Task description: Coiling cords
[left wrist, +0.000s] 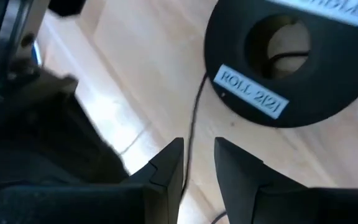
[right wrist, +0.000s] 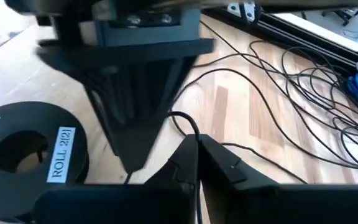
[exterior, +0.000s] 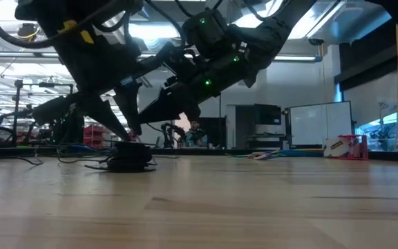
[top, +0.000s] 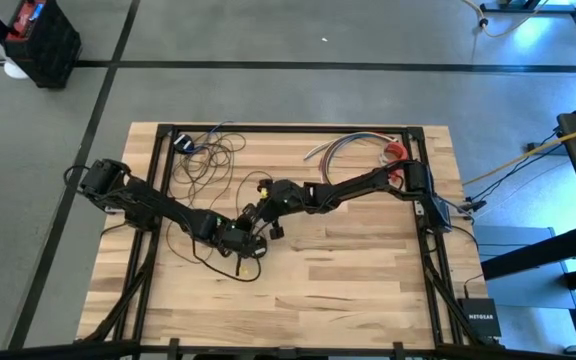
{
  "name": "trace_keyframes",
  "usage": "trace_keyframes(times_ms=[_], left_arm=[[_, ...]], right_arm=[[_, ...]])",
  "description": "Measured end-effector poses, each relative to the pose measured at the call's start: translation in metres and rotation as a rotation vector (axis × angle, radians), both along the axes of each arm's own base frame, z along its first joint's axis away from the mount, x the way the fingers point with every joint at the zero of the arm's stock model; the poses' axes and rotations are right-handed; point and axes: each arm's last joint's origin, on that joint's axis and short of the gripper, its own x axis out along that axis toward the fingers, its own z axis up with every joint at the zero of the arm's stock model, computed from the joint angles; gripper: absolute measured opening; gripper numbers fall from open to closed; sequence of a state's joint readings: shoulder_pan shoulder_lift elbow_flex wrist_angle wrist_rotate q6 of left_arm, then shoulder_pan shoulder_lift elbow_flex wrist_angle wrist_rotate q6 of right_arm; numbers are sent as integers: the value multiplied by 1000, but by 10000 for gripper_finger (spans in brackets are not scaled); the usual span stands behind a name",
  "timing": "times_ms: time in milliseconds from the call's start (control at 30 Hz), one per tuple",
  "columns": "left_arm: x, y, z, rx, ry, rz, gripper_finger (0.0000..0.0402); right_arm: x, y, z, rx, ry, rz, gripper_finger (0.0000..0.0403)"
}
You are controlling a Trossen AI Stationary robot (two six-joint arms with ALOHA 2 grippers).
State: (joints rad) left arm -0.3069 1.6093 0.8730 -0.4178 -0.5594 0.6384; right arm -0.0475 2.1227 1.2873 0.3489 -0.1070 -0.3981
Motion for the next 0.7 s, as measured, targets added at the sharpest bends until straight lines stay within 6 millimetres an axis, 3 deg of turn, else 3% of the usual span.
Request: trace_keyframes(times_ms=[700], left_arm=[[-7, 5, 1, 137, 71, 20, 84]], right_arm=[[-2, 0, -6, -27, 34, 10, 14]])
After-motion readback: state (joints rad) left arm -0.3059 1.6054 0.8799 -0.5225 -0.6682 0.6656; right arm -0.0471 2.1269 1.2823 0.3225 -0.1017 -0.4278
